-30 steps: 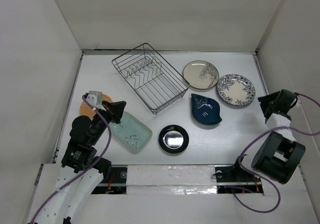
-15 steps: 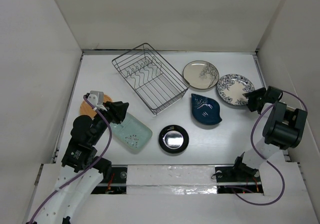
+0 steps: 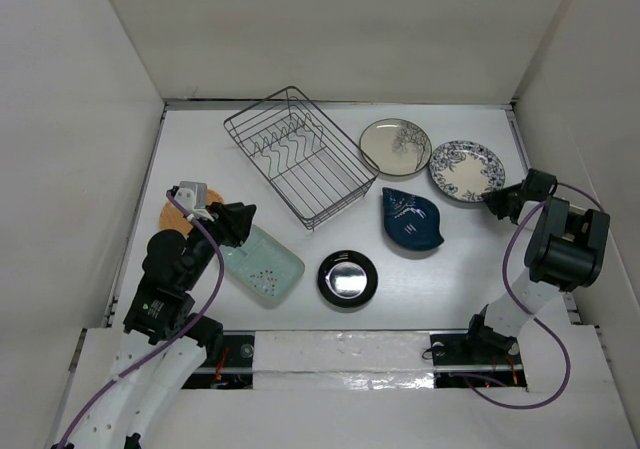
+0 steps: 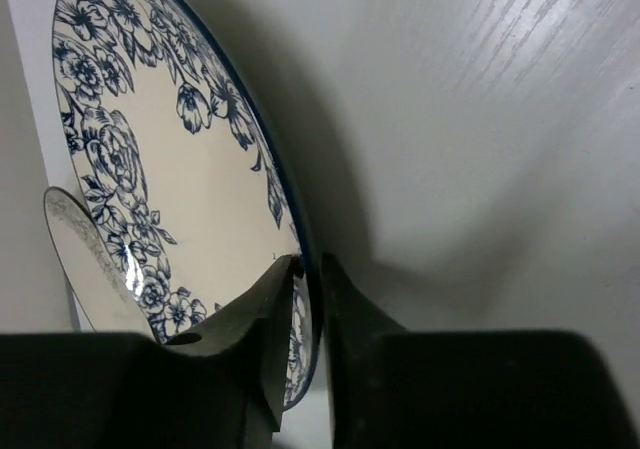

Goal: Load the plates into the dish rack

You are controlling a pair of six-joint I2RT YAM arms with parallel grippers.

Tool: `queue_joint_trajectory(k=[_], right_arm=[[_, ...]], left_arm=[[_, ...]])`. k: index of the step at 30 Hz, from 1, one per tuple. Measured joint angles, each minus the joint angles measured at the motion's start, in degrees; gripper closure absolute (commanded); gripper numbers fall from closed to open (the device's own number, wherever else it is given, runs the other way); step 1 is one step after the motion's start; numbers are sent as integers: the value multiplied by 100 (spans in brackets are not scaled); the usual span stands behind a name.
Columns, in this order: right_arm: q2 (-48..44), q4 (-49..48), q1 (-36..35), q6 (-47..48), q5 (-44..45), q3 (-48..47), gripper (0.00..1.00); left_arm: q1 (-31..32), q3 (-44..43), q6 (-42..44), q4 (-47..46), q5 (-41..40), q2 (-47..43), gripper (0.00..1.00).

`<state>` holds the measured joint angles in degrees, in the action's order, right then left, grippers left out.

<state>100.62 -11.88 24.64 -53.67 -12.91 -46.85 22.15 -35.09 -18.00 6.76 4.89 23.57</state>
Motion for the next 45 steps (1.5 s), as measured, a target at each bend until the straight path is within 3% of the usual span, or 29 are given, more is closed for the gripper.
queue_joint_trajectory(k=[1, 4, 8, 15, 22, 26, 32, 41, 45], right_arm=[[0, -20, -2, -50, 31, 37, 91], [-127, -223, 0, -258, 81, 260, 100], [-791, -114, -83, -214, 459, 546, 100], [-2732, 1307, -365, 664, 1851, 560, 100], [-3460, 1904, -1880, 1803, 2765, -874, 100], [-2857, 2107, -3032, 2562, 2848, -2376, 100], [-1088, 2299, -4293, 3427, 2726, -4747, 100], [1943, 3729, -5335, 4623, 3248, -8476, 100], [2761, 3936, -5637, 5145, 3729, -9385, 100]], left_arm=[[0, 0, 2, 0, -13, -2, 69], [0, 0, 13, 0, -50, -7, 70], [0, 0, 17, 0, -50, -7, 71], [0, 0, 20, 0, -50, -7, 71], [0, 0, 22, -4, -48, 33, 71], [0, 0, 35, 0, -48, 96, 72], [0, 0, 57, -2, -83, 116, 72], [0, 0, 72, -4, -133, 243, 73], [0, 0, 83, -4, -151, 339, 73]])
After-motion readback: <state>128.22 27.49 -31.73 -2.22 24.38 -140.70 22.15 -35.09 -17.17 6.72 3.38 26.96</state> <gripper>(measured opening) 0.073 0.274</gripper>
